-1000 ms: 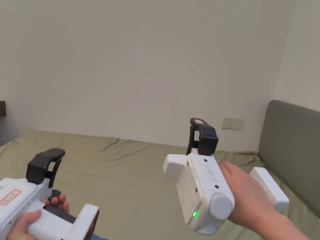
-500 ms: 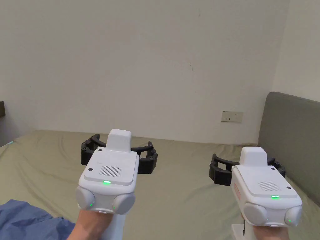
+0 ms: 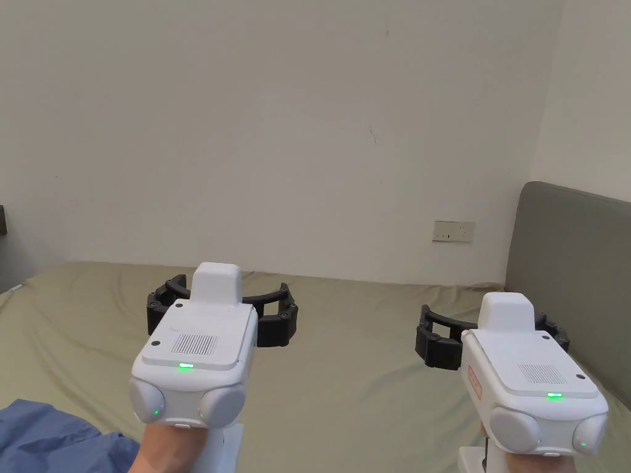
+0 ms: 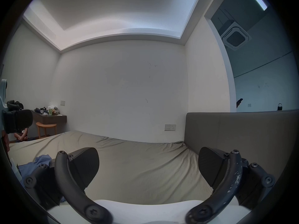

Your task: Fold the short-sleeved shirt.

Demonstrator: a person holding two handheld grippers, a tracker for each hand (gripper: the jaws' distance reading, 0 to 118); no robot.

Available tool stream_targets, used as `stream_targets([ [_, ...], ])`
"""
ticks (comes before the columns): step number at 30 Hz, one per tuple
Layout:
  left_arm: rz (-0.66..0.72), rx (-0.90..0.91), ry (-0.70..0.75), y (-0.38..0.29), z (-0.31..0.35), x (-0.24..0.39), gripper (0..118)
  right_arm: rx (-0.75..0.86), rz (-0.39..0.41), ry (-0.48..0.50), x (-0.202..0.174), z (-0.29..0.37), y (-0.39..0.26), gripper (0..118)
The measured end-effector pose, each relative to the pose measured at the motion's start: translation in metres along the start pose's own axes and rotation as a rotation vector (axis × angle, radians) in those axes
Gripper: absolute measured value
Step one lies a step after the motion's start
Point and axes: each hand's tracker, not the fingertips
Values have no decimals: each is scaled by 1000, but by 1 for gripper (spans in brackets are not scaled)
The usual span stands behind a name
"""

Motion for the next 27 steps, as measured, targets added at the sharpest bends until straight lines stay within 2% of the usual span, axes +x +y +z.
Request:
stream_targets([
  [21, 30, -30, 12, 4, 2, 0, 118, 5, 15, 5, 4, 14, 5, 118],
  [27, 26, -27, 3, 4, 5, 0, 118, 16, -10, -2, 5, 18, 6, 118],
])
